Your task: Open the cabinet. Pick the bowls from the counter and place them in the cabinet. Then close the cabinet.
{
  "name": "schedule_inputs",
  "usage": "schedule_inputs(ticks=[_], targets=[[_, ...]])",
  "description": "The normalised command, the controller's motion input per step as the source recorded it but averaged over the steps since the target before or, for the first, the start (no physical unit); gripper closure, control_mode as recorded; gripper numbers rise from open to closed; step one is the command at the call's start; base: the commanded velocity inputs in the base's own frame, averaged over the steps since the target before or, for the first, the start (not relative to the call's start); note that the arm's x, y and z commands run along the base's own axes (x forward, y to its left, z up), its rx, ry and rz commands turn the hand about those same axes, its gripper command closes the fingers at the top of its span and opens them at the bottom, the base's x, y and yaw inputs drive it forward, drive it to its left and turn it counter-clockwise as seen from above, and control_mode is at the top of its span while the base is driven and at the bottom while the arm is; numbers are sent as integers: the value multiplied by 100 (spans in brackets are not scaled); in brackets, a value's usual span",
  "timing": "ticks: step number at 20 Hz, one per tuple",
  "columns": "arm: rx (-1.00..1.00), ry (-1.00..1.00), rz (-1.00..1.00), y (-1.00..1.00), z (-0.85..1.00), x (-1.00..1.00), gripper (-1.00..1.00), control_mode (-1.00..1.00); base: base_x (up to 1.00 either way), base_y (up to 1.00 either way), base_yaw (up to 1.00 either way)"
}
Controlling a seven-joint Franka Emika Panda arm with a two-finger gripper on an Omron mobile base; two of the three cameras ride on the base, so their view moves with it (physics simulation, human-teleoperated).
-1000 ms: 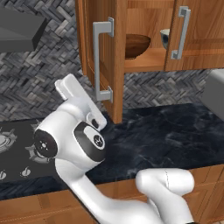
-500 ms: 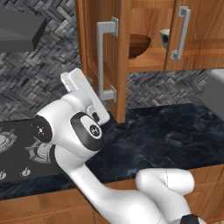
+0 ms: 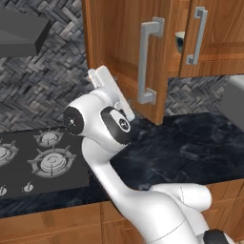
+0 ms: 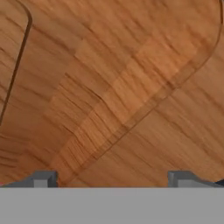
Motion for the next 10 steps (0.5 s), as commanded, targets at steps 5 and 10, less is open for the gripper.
schedule_inputs(ticks=[5, 10], targets=[[0, 0, 4, -65, 1, 47, -100, -100, 0, 0, 0], [0, 0, 7, -60, 13, 42, -100, -100, 0, 0, 0]])
